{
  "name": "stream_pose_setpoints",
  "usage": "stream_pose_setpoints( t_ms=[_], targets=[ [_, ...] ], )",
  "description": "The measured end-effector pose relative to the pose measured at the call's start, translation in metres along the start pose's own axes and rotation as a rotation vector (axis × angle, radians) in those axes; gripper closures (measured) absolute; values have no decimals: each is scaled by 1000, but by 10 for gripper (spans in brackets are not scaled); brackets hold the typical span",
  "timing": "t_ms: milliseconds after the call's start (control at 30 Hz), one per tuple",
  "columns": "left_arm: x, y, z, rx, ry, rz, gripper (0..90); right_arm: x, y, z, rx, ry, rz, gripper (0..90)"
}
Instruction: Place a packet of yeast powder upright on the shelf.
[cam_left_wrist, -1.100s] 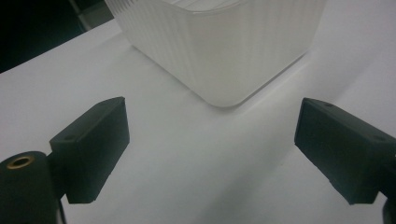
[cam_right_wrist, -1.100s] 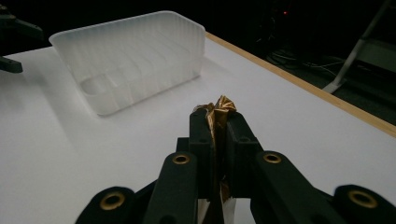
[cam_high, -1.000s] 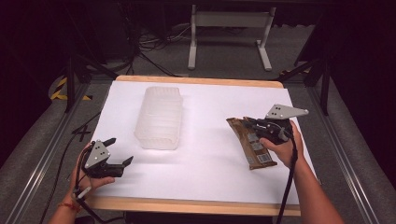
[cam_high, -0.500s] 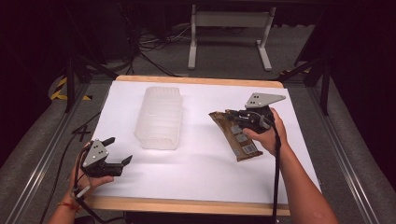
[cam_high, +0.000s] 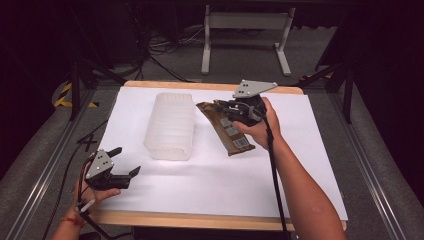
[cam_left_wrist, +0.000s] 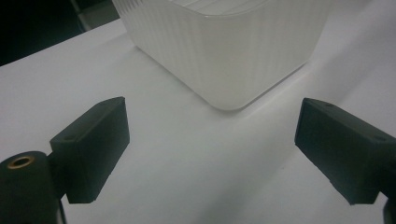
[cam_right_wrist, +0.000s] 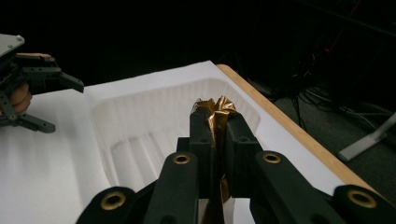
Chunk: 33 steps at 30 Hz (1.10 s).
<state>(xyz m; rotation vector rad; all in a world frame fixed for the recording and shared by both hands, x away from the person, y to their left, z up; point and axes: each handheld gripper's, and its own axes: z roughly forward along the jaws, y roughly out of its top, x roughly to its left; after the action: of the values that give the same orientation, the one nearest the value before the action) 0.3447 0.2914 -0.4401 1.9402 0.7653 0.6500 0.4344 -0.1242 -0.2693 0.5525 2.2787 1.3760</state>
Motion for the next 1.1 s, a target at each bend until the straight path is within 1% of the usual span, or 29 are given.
stream_pose_setpoints(
  t_ms=[33,100,167,233,267,333,400,433,467,500,567,633,700,733,867,933,1000,1033,1067,1100],
  targets=[
    [1,0,0,-1,-1,-4,109,2,4,5,-3,11,0,836],
    [1,0,-1,-10,2,-20,108,5,10,15,-6,18,-17,836],
    [2,0,-2,-12,4,-19,108,8,16,25,-7,37,-23,837],
    [2,-1,-3,-11,5,-20,107,13,22,34,-17,44,-32,837],
    [2,-1,-3,-10,10,-20,107,14,23,37,-20,56,-33,837],
    [2,-1,-3,-9,14,-28,108,17,25,43,-30,59,-35,837],
    [2,-1,-3,-8,14,-27,108,21,27,50,-41,73,-31,837],
    [0,-1,-2,-1,10,-17,107,22,28,53,-48,80,-31,837],
    [0,-1,-2,-1,10,-17,107,22,28,53,-48,80,-31,837],
    [-1,-2,-3,6,5,-6,107,24,29,57,-49,89,-33,837],
    [-2,-3,-3,4,9,-9,107,25,30,64,-55,98,-31,838],
    [-2,-4,-4,8,10,-8,107,27,32,70,-63,107,-29,838],
    [-2,-5,-7,0,13,-23,107,27,36,74,-67,101,-39,837],
    [-1,-6,-8,-2,16,-20,107,27,38,77,-72,106,-36,837],
    [-2,-9,-14,-2,25,-30,107,26,43,84,-85,118,-27,837],
    [-3,-11,-16,1,25,-35,107,26,46,88,-88,116,-34,838],
    [-4,-12,-19,7,32,-34,107,25,48,93,-92,120,-37,838],
    [-5,-13,-20,14,38,-28,107,24,50,97,-90,121,-36,838],
    [-5,-13,-20,14,38,-28,107,24,50,97,-90,121,-36,838],
    [-6,-15,-21,22,40,-25,107,23,51,101,-86,121,-45,838]
  ],
)
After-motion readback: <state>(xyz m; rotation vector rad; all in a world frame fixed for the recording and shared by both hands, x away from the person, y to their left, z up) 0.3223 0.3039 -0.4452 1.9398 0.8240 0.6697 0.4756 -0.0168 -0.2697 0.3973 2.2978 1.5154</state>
